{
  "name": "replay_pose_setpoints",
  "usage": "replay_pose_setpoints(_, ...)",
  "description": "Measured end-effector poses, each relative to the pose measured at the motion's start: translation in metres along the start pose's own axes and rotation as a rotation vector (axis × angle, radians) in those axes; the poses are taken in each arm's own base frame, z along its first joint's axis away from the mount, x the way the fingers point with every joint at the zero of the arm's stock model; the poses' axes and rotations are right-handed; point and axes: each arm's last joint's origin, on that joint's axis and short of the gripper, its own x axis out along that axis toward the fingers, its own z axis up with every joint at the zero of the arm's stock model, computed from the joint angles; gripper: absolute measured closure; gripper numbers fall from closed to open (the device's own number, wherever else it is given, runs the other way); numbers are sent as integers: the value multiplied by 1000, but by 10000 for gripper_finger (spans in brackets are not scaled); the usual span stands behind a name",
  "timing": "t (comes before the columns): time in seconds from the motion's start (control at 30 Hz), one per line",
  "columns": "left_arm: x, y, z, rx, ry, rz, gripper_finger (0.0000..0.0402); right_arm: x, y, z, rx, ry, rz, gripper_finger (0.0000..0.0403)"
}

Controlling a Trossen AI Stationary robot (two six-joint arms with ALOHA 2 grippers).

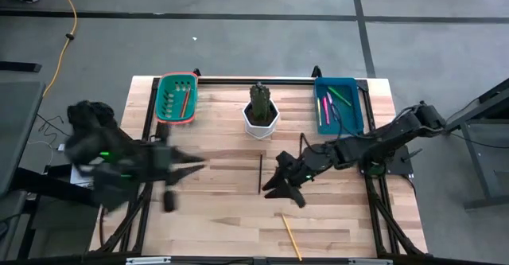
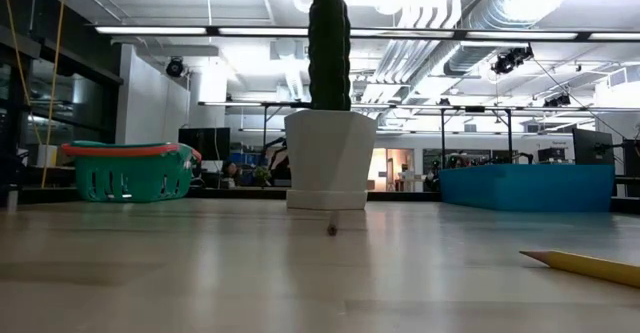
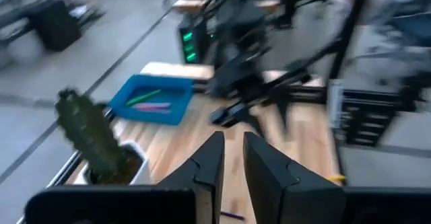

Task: Sort pens & pencils
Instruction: Put the yellow pencil into the green bin

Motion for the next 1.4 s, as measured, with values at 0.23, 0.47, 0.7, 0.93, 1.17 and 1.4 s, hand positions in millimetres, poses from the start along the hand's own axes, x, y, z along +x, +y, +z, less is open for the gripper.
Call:
replay_pose_setpoints(0.23, -57, 6, -6, 154, -58, -198, 355, 38, -3, -29, 216, 71, -82, 267)
replay_pose_setpoints(0.47, -87, 16, -19, 245, -82, -229, 355, 66, 28, -51, 348, 181, -251, 289)
replay_pose_setpoints(0.7, -104, 31, -34, 281, -72, -229, 355, 80, 65, -46, 433, 330, -507, 297)
replay_pose_setpoints(0.93, -118, 41, -34, 282, -117, -274, 355, 102, 81, -47, 568, 413, -718, 298)
replay_pose_setpoints(1.17, -120, 44, -34, 290, -120, -291, 355, 126, 82, -51, 649, 426, -786, 298)
replay_pose_setpoints(1.4, -120, 49, -33, 280, -118, -296, 355, 110, 82, -62, 728, 550, -966, 298)
